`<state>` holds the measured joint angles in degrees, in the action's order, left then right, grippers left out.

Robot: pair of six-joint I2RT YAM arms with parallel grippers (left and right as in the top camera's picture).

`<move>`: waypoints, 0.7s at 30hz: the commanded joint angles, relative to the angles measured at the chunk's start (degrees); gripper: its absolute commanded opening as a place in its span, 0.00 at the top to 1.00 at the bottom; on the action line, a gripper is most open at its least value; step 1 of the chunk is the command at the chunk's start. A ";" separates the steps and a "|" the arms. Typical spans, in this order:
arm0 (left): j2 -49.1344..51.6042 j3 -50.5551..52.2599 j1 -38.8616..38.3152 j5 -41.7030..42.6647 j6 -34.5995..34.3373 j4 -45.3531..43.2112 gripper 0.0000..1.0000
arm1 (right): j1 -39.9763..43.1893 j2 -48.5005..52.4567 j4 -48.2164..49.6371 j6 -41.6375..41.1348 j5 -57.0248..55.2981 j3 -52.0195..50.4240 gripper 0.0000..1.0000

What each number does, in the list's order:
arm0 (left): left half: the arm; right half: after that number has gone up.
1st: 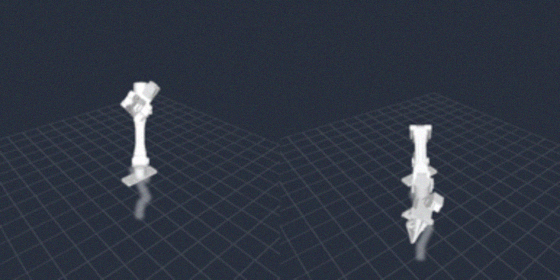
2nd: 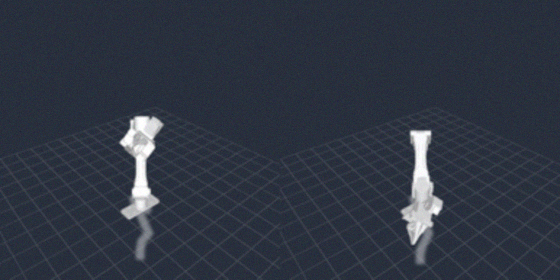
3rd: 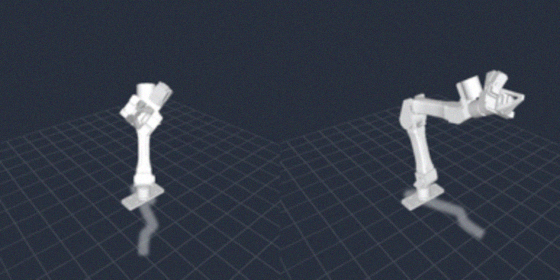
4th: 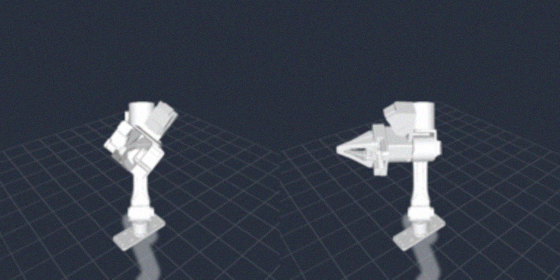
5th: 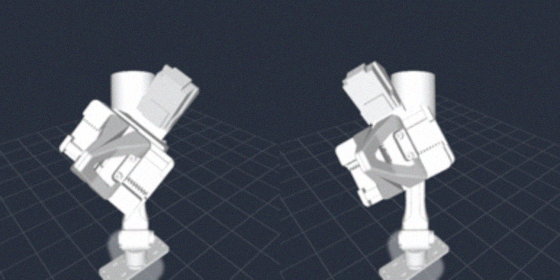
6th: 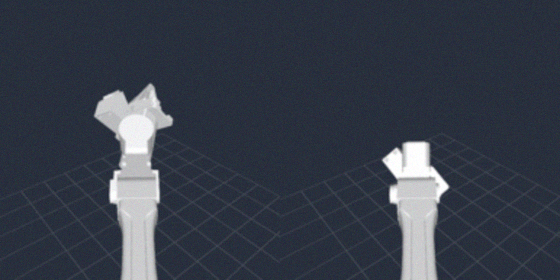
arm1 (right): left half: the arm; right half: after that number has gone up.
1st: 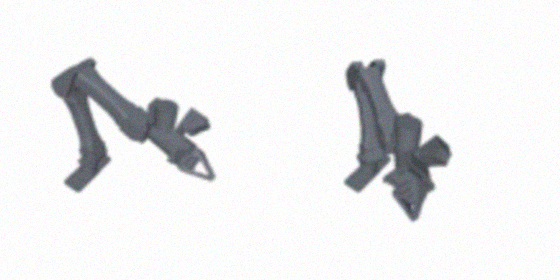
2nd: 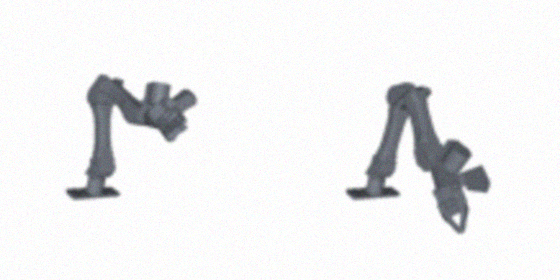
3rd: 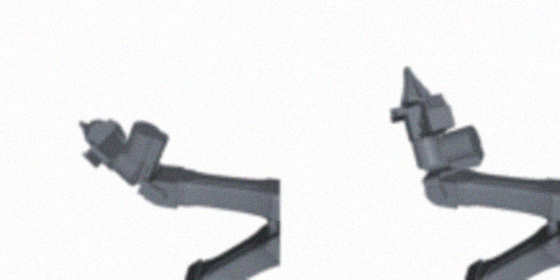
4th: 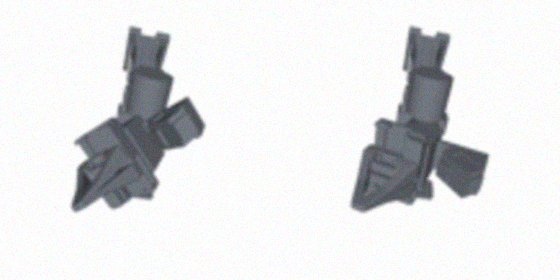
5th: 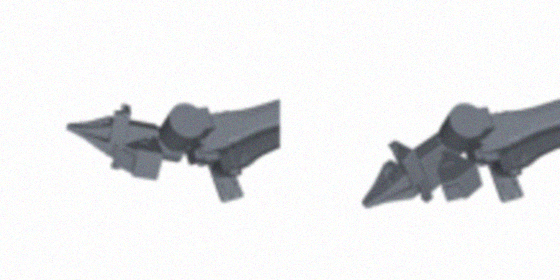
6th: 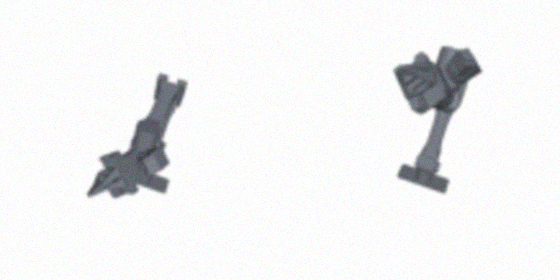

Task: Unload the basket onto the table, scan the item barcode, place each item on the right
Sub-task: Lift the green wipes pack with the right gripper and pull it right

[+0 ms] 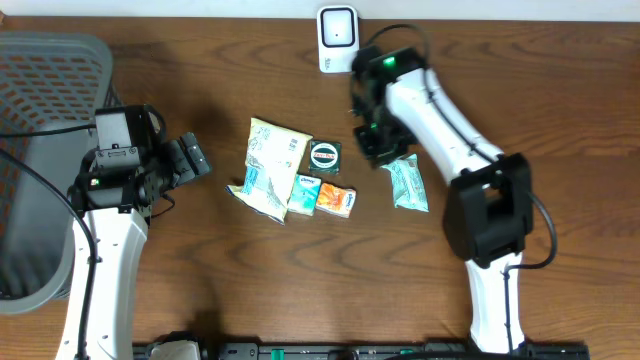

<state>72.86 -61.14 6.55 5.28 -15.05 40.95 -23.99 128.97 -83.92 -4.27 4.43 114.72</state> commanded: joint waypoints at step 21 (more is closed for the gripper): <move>0.24 -0.04 0.20 0.11 -0.09 0.15 0.02 | 5.11 0.33 9.27 -7.26 -5.40 -17.75 0.99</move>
<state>72.86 -61.14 6.55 5.28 -15.05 40.95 -18.20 128.97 -76.90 -9.87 0.36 100.29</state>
